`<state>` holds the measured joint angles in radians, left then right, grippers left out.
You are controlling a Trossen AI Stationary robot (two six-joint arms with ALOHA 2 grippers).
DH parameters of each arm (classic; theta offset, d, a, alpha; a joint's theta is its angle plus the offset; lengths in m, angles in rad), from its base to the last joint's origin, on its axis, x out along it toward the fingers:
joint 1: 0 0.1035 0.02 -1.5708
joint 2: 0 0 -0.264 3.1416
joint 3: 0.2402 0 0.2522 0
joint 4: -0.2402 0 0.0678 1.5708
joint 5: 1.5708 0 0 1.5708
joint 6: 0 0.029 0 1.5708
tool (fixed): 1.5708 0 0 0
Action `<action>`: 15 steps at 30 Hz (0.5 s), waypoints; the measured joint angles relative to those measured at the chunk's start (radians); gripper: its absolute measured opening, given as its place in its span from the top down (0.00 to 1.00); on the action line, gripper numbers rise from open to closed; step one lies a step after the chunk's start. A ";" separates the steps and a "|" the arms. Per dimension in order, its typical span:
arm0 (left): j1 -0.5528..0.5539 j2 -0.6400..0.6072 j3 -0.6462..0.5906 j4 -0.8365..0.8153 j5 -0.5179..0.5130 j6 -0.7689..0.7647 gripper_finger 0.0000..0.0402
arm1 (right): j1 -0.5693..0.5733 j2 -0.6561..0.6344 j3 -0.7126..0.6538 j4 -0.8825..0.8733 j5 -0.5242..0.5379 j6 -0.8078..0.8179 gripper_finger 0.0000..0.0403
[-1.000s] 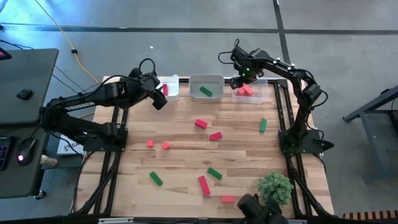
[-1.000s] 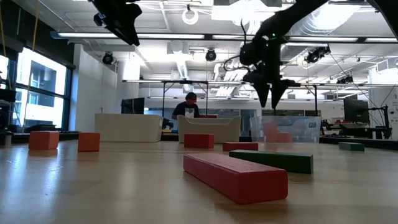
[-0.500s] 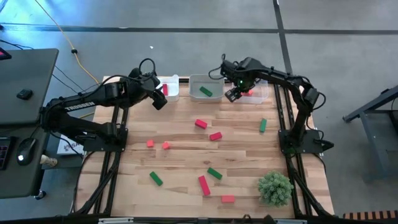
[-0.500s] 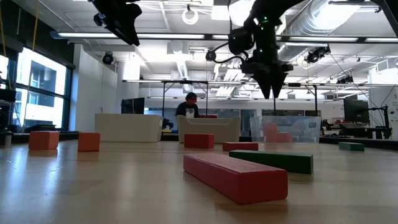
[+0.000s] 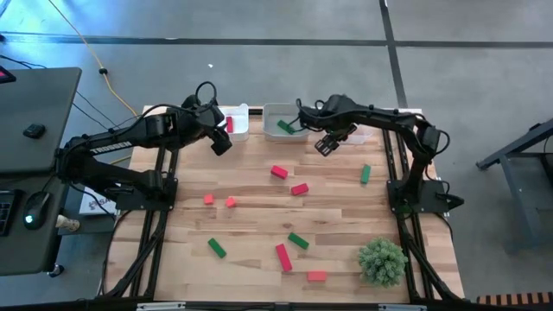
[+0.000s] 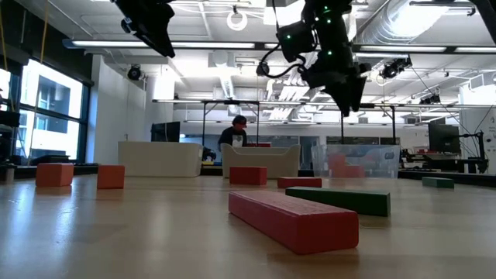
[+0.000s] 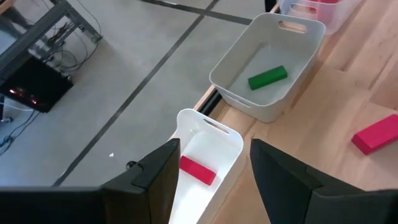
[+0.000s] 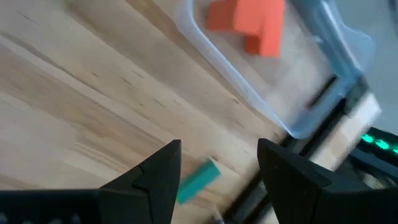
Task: Sort & place blocks by color
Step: Put the top green block into the grey bin
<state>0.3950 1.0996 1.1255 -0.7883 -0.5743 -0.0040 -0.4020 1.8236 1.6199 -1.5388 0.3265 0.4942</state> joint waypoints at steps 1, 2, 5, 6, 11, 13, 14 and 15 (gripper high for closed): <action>0.000 0.000 0.000 0.000 0.000 0.000 0.54 | 0.009 0.000 0.000 -0.024 0.012 0.008 0.50; 0.000 0.000 0.000 0.000 0.000 0.000 0.54 | 0.017 0.000 0.000 -0.038 0.020 0.019 0.50; 0.000 0.000 0.000 0.000 0.000 0.008 0.54 | 0.041 -0.009 -0.023 -0.023 0.039 0.030 0.50; 0.000 0.000 0.000 0.000 0.000 0.008 0.54 | 0.050 -0.015 -0.039 -0.028 0.040 0.032 0.50; 0.000 0.000 0.000 0.000 0.008 0.008 0.54 | 0.092 -0.065 -0.169 -0.025 0.045 0.082 0.50; 0.000 0.000 0.000 0.000 0.010 0.008 0.54 | 0.113 -0.102 -0.222 -0.015 0.061 0.119 0.50; 0.000 0.000 0.000 0.000 0.010 0.008 0.54 | 0.121 -0.123 -0.248 -0.013 0.061 0.137 0.50; 0.000 0.000 0.000 0.000 0.010 0.008 0.54 | 0.128 -0.144 -0.272 -0.002 0.059 0.156 0.50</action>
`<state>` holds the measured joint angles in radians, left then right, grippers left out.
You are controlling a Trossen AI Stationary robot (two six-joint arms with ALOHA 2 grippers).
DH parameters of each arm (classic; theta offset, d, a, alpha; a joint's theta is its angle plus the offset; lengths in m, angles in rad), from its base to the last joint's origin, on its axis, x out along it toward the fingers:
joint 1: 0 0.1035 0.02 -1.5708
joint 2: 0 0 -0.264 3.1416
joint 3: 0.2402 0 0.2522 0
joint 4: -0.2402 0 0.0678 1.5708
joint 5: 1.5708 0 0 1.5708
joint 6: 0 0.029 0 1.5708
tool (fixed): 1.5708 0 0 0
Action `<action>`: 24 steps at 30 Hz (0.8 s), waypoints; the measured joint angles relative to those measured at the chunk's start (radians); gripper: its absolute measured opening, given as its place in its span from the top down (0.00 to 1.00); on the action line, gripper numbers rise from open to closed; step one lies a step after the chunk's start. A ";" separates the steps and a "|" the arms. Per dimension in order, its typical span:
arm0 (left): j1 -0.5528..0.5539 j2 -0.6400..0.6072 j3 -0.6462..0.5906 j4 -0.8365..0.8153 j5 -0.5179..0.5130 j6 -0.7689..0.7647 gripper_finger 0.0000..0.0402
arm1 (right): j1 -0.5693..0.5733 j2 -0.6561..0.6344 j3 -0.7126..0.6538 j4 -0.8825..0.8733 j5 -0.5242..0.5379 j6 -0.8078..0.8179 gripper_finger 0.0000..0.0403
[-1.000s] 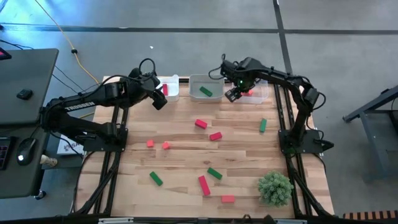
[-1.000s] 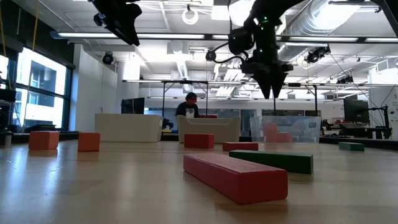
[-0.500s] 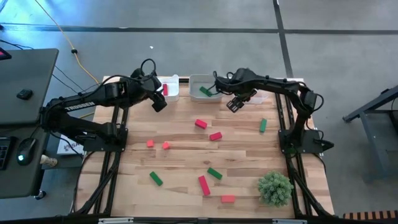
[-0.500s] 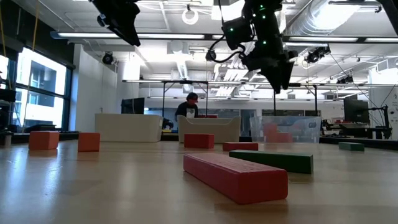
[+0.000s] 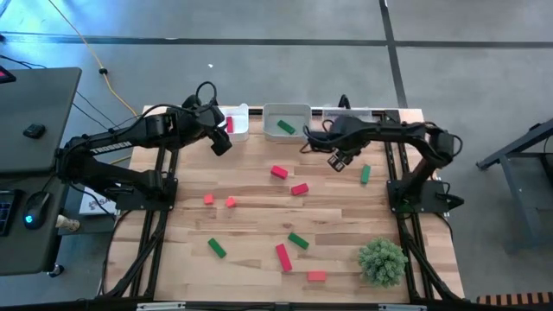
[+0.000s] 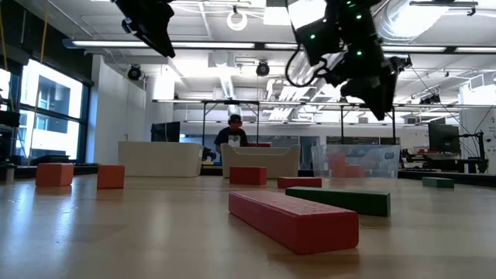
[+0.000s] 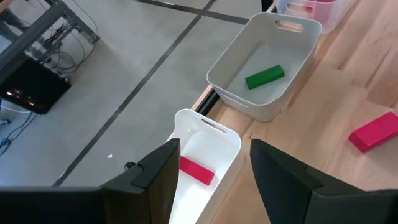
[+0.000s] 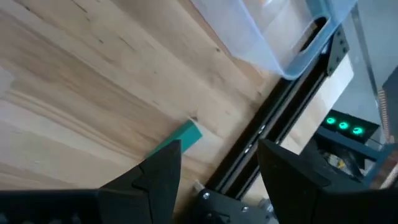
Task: Sort & place blocks by color
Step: Put the top green block into the grey bin
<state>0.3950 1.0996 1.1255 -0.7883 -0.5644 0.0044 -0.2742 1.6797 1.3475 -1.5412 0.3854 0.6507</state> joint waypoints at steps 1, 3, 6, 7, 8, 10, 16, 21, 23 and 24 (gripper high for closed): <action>0.000 0.000 0.000 0.000 0.000 0.000 0.54 | 0.006 -0.024 -0.024 0.013 -0.005 0.020 0.50; 0.000 0.000 0.000 0.000 0.003 0.000 0.54 | 0.013 -0.079 -0.072 0.022 -0.021 0.060 0.50; 0.000 0.000 0.000 0.000 0.004 0.000 0.54 | 0.019 -0.165 -0.141 0.040 -0.030 0.144 0.50; 0.000 0.000 0.000 0.000 0.004 0.000 0.54 | 0.021 -0.193 -0.162 0.049 -0.032 0.178 0.50; 0.000 0.000 0.000 0.000 0.004 0.000 0.54 | 0.021 -0.224 -0.183 0.060 -0.035 0.215 0.50; 0.000 0.000 0.000 0.000 0.004 0.000 0.54 | 0.021 -0.280 -0.221 0.085 -0.045 0.294 0.50; 0.000 0.000 0.000 0.001 0.004 -0.001 0.54 | 0.020 -0.409 -0.317 0.156 -0.057 0.523 0.50; 0.000 0.000 0.000 0.001 0.004 -0.001 0.54 | 0.020 -0.449 -0.378 0.198 -0.064 0.634 0.50; 0.000 0.000 0.000 0.001 0.004 -0.003 0.54 | 0.019 -0.451 -0.404 0.222 -0.068 0.675 0.50; 0.000 0.000 0.000 0.001 0.004 -0.004 0.54 | 0.019 -0.451 -0.416 0.237 -0.071 0.697 0.50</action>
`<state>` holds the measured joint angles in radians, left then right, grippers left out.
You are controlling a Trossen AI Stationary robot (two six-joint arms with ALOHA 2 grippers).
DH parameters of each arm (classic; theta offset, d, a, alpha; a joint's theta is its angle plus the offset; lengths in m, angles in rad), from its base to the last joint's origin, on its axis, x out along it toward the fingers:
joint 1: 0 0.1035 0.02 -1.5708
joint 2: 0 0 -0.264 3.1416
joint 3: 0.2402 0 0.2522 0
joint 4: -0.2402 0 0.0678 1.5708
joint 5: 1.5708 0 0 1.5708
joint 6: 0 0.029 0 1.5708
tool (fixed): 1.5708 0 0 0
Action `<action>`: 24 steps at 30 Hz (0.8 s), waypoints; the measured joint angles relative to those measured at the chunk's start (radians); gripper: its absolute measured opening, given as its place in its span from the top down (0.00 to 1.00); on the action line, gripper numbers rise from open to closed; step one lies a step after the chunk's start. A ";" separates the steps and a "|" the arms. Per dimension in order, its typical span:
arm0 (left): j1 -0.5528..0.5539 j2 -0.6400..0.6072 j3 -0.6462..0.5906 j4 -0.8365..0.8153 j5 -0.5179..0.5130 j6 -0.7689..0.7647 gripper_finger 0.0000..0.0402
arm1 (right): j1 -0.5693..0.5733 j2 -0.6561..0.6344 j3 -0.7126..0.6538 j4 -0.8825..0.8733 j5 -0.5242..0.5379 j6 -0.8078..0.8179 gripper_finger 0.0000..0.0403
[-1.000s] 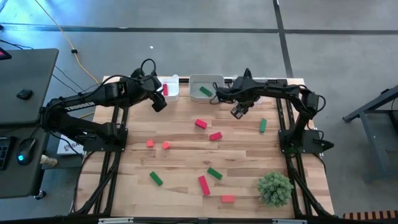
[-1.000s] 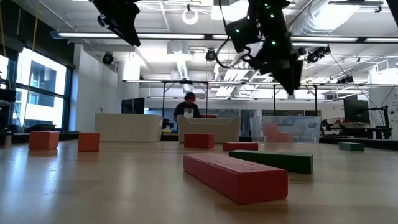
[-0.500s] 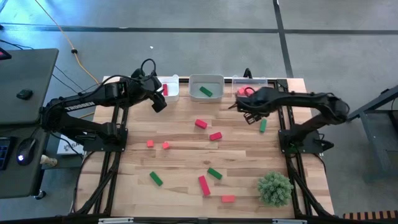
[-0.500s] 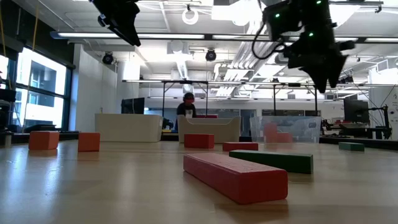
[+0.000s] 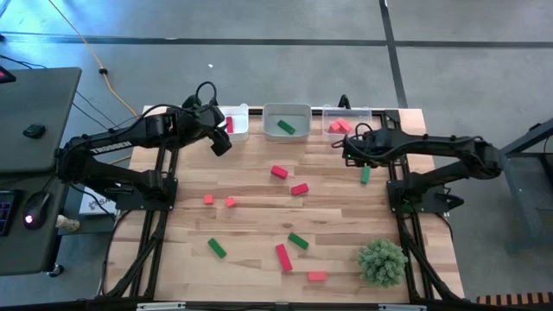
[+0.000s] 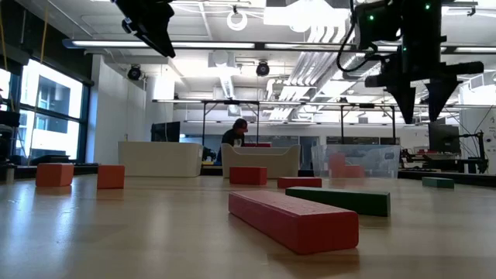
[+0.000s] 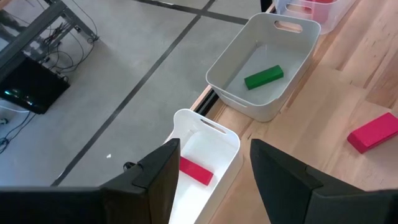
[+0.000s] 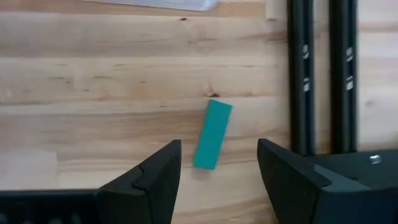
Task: Sort & place blocks by color
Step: Put the top green block into the grey bin
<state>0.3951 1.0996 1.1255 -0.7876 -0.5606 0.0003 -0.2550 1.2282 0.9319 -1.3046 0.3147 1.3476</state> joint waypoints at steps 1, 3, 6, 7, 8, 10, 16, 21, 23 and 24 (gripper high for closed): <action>0.000 0.000 0.000 0.000 0.000 0.000 0.54 | 0.000 0.000 -0.012 0.011 -0.002 0.022 0.50; 0.000 0.000 0.000 0.000 0.000 0.000 0.54 | 0.000 0.000 -0.040 0.018 -0.003 0.070 0.50; 0.000 0.000 0.000 0.000 0.000 0.001 0.54 | 0.000 0.000 -0.081 0.027 -0.007 0.140 0.50; 0.000 0.000 0.000 0.000 0.000 0.002 0.54 | 0.000 0.000 -0.096 0.038 -0.012 0.156 0.50; 0.000 0.000 0.000 0.000 0.000 0.002 0.54 | 0.000 0.000 -0.111 0.052 -0.016 0.174 0.50; 0.000 0.000 0.000 0.000 0.000 0.002 0.54 | 0.000 0.000 -0.146 0.096 -0.027 0.199 0.50; 0.000 0.000 0.000 0.000 0.000 0.003 0.54 | 0.000 0.000 -0.254 0.271 -0.036 0.261 0.50; 0.000 0.000 0.000 0.000 0.000 0.003 0.54 | 0.000 0.000 -0.298 0.294 -0.036 0.295 0.50; 0.000 0.000 0.000 0.000 0.000 0.003 0.54 | 0.000 0.000 -0.311 0.300 -0.036 0.297 0.50; 0.000 0.000 0.000 0.000 0.000 0.003 0.54 | 0.000 0.000 -0.319 0.312 -0.036 0.298 0.50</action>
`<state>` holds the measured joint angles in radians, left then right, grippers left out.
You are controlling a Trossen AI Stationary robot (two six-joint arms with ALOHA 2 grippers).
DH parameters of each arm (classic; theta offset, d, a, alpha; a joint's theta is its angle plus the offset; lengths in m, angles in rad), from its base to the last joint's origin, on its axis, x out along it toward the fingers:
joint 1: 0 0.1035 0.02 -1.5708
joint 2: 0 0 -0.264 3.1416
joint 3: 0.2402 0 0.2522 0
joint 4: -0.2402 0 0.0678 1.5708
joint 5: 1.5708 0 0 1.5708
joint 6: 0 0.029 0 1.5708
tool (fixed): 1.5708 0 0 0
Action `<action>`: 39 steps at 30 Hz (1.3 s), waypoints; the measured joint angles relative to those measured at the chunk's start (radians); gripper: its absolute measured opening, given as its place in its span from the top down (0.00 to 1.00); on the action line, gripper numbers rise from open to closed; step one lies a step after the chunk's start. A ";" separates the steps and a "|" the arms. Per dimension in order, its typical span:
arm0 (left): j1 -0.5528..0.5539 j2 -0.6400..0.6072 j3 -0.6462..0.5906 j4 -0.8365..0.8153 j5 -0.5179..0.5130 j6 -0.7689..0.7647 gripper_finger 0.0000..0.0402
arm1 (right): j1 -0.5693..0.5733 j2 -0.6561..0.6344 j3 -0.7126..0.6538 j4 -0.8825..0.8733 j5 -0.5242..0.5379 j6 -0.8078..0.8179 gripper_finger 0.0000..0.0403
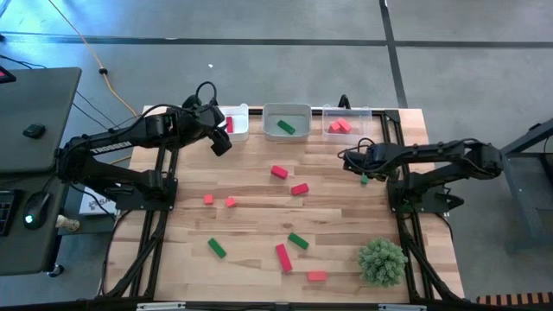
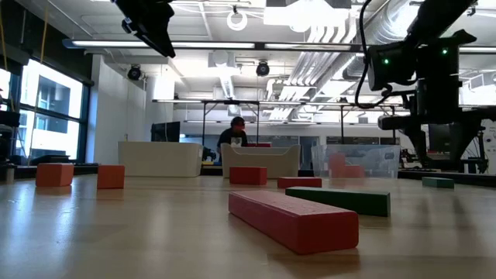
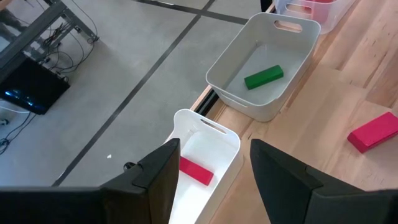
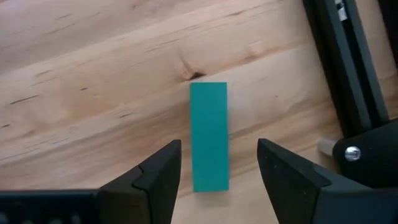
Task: Sort & place blocks by color
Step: Put the top green block into the grey bin
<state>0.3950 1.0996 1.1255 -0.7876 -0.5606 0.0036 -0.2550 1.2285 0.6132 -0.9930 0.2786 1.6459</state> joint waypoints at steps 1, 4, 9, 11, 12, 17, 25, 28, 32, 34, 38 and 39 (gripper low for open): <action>0.000 0.000 0.000 0.000 0.000 0.000 0.54 | 0.000 0.000 -0.008 0.017 0.000 0.004 0.50; 0.000 0.000 0.000 0.000 0.000 0.000 0.54 | 0.000 0.000 -0.037 0.075 0.000 0.006 0.50; 0.000 0.000 0.000 0.000 0.000 0.000 0.54 | 0.000 0.000 -0.082 0.119 0.000 0.030 0.50; 0.000 0.000 0.000 0.000 0.000 0.000 0.54 | 0.000 0.000 -0.099 0.144 0.000 0.030 0.50; 0.000 0.000 0.000 0.000 0.000 0.000 0.54 | 0.000 0.000 -0.106 0.156 0.001 0.030 0.50; 0.000 0.000 0.000 0.000 0.000 0.000 0.54 | 0.000 0.001 -0.150 0.226 -0.003 0.029 0.50; 0.000 0.000 0.000 0.001 0.000 0.000 0.54 | 0.000 -0.002 -0.172 0.247 -0.023 0.020 0.56; 0.000 0.000 0.000 0.002 0.000 0.000 0.54 | 0.000 -0.002 -0.172 0.244 -0.028 0.016 0.65; 0.000 0.000 0.000 0.007 0.000 0.000 0.54 | 0.000 -0.002 -0.168 0.244 -0.032 0.001 0.78; 0.000 0.000 0.000 0.013 0.000 0.000 0.54 | 0.000 0.000 -0.151 0.229 -0.038 -0.025 0.81; 0.000 0.000 0.000 0.038 0.000 -0.023 0.54 | 0.002 0.003 -0.091 0.194 -0.077 -0.126 0.81; 0.000 0.000 0.000 0.043 0.001 -0.037 0.54 | 0.002 0.003 -0.079 0.197 -0.080 -0.153 0.81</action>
<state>0.3952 1.1000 1.1255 -0.7446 -0.5597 -0.0338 -0.2534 1.2312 0.5338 -0.7960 0.1981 1.4932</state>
